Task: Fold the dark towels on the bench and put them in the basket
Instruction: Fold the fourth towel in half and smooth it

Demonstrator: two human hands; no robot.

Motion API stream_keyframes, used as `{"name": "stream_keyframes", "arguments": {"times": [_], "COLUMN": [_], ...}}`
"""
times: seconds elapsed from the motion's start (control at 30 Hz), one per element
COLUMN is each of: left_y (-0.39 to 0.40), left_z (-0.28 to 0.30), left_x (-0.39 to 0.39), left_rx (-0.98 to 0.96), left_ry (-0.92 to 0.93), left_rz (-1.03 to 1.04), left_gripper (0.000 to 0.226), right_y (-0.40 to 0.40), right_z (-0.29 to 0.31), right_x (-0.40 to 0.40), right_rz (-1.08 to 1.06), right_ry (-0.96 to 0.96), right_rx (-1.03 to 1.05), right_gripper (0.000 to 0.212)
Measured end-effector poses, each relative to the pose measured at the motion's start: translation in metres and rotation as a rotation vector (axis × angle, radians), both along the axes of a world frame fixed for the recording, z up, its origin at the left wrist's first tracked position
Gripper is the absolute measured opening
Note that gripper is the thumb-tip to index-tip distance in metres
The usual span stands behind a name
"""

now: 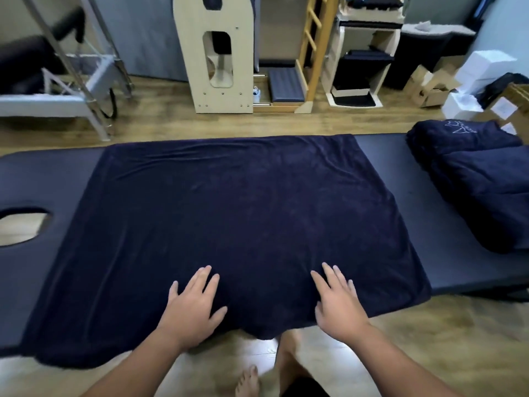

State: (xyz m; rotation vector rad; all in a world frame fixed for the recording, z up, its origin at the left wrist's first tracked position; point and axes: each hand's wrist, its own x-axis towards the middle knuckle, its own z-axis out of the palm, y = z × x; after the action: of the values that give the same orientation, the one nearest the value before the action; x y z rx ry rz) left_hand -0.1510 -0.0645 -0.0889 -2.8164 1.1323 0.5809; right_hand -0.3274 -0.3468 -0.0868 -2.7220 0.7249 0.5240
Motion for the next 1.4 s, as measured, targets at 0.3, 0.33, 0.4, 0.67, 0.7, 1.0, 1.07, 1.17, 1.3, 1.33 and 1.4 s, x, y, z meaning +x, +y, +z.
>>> {"name": "stream_keyframes", "arguments": {"times": [0.3,0.33,0.4,0.67,0.7,1.0,1.07,1.17,1.3,1.33,1.4], "left_y": [0.080,0.081,0.079,0.078,0.074,0.015,-0.007,-0.040,-0.073,-0.074,-0.069], "left_z": [-0.009,-0.006,-0.004,0.023,0.032,0.064,0.068,0.073,0.067,0.063,0.053], "left_x": [0.004,0.006,0.010,0.049,0.058,0.189,0.218,0.242,0.216,0.204,0.181], "left_rx": [-0.001,0.018,0.065,-0.127,-0.157,-0.138,-0.141,-0.110,0.095,0.120,0.152], "left_ry": [-0.134,-0.168,-0.207,0.053,0.116,0.233,0.148,-0.157,-0.205,-0.165,-0.048], "left_rz": [-0.030,-0.045,-0.125,0.079,0.155,0.104,0.135,0.228,0.065,0.006,-0.025], "left_gripper": [0.069,0.065,0.056,0.035,0.028,0.015,0.021,0.028,0.030,0.028,0.027], "right_y": [-0.019,-0.023,-0.030,-0.069,-0.076,-0.142,-0.159,-0.167,-0.147,-0.139,-0.123], "right_z": [-0.007,-0.013,-0.020,0.028,0.036,0.065,0.063,0.056,0.037,0.028,0.012], "right_x": [-0.029,-0.029,-0.031,-0.010,-0.002,0.110,0.142,0.190,0.209,0.203,0.180], "right_rz": [-0.071,-0.064,-0.013,0.079,0.042,0.203,0.183,0.082,0.154,0.201,0.225], "right_ry": [-0.071,-0.052,-0.048,-0.074,-0.121,-0.143,-0.199,-0.191,-0.037,-0.023,-0.077], "right_rx": [-0.178,-0.203,-0.256,-0.101,-0.076,0.019,-0.031,-0.244,-0.305,-0.305,-0.328], "right_gripper": [0.048,0.043,0.038,0.022,0.021,0.040,0.043,0.039,0.037,0.037,0.041]}}
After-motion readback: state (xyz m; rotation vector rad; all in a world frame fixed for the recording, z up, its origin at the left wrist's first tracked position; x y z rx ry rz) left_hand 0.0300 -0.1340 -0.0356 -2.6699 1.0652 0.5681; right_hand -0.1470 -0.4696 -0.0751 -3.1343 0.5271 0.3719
